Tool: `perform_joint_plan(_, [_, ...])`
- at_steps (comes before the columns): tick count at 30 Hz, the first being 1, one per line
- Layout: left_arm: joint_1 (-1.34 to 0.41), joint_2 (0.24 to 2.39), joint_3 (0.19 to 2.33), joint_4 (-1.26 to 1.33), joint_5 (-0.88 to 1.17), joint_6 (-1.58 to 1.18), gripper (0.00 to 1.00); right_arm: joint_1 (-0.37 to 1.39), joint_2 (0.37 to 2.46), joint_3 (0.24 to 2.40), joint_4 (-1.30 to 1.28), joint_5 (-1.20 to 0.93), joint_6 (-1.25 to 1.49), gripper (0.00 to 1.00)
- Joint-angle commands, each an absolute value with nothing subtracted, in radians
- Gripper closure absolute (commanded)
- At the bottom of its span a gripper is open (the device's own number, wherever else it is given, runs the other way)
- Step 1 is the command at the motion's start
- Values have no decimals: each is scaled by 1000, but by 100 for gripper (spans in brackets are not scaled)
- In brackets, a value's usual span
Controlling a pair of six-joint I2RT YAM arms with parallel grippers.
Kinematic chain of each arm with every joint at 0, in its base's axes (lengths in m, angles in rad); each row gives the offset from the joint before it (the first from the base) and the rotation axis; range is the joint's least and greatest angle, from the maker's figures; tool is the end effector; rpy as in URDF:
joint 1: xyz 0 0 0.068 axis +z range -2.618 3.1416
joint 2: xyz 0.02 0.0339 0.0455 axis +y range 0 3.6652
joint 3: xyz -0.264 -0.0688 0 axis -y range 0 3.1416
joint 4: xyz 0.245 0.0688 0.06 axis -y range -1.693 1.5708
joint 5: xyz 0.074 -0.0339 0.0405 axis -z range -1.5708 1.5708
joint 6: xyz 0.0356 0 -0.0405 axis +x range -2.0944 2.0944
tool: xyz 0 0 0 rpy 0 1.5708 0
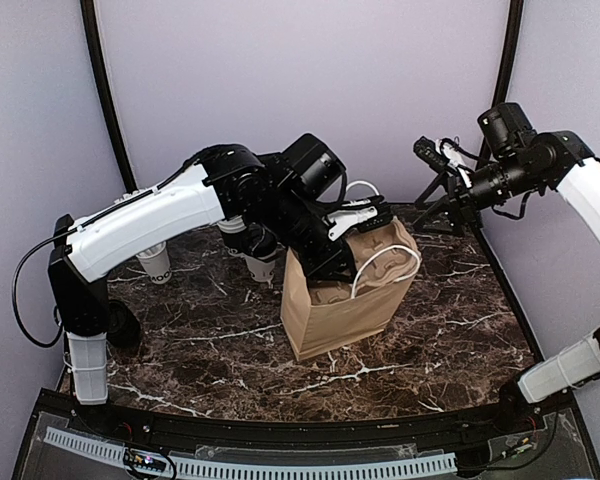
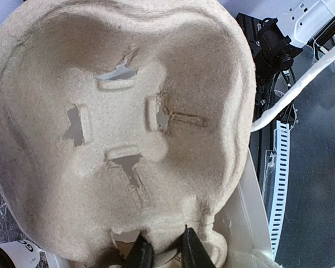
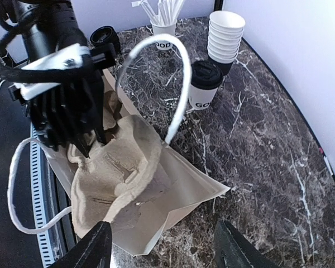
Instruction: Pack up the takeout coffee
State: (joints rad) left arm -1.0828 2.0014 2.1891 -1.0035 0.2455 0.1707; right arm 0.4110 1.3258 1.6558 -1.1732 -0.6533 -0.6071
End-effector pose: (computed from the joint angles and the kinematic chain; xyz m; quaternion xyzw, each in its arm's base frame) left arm 0.1959 -0.3875 0.3790 0.5777 0.7208 -0.2633 0.2783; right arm 0.2080 0.1143 0.4294 -0.5311 0.7173 0.2654 0.3647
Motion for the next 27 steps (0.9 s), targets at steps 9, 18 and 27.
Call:
perform_joint_plan(9, [-1091, 1990, 2198, -1049, 235, 155, 82, 408, 1382, 1594, -1172, -615, -505, 36])
perform_joint_plan(18, [-1093, 1990, 2189, -1043, 227, 149, 82, 424, 1406, 1570, -1149, -594, -415, 43])
perform_joint_plan(27, [-1092, 1991, 2185, -1052, 202, 124, 82, 466, 1437, 1569, -1123, -540, -342, 57])
